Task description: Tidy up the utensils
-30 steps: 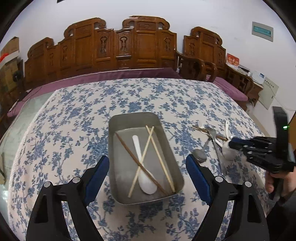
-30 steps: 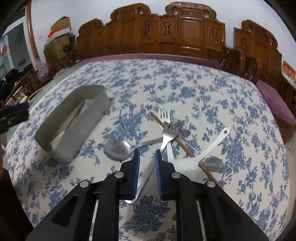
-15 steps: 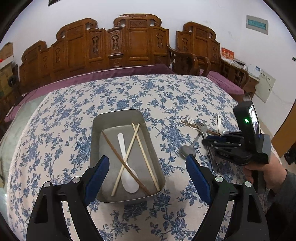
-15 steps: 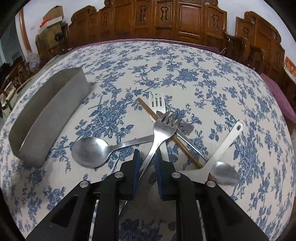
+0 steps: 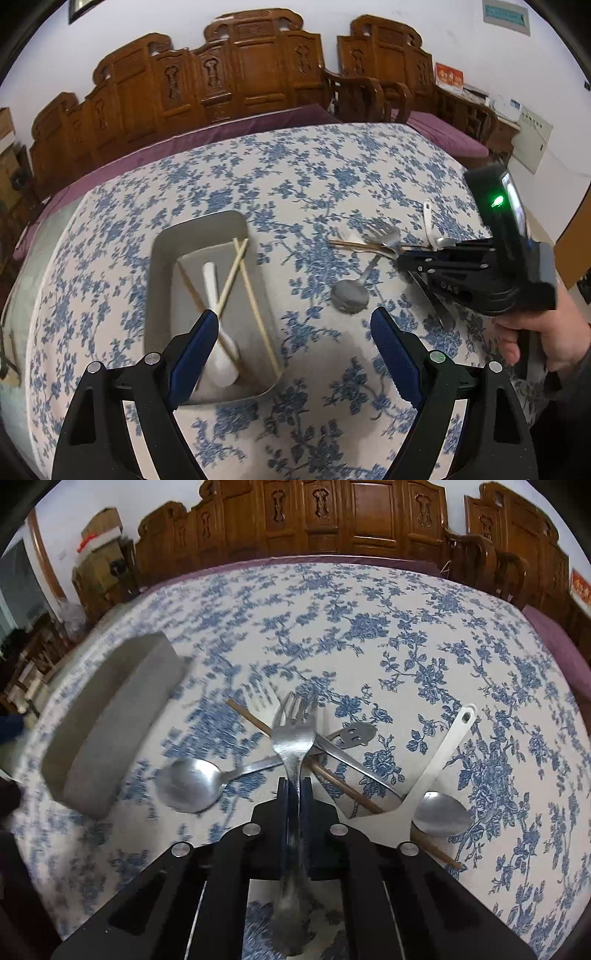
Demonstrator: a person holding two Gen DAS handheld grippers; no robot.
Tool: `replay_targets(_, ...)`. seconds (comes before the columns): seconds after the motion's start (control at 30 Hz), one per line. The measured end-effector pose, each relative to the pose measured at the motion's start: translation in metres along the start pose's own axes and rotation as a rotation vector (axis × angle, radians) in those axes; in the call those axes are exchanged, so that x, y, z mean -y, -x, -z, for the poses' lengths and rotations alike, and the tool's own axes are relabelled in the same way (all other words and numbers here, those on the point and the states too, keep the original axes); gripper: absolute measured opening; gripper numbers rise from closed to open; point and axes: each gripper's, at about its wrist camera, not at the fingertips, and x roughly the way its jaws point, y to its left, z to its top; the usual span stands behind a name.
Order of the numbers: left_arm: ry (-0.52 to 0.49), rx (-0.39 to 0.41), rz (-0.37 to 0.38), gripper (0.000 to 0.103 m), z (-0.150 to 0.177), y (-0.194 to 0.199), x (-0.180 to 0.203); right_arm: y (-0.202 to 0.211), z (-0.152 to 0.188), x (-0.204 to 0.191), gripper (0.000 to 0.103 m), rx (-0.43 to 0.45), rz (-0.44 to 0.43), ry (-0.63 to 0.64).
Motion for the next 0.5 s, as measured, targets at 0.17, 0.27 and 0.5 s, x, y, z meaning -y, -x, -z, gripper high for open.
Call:
replay_targets(0.17, -0.017, -0.029, 0.017, 0.079, -0.014, -0.019, 0.020, 0.015, -0.003, 0.008, 0.008, 0.016, -0.050, -0.017)
replay_targets(0.27, -0.036, -0.046, 0.021, 0.074, -0.023, -0.033, 0.031, 0.024, -0.005, 0.018, 0.008, 0.033, -0.062, -0.039)
replay_targets(0.5, -0.019, -0.141, 0.055, 0.061, -0.032, -0.073, 0.037, 0.036, -0.008, 0.041, 0.008, 0.068, -0.050, -0.088)
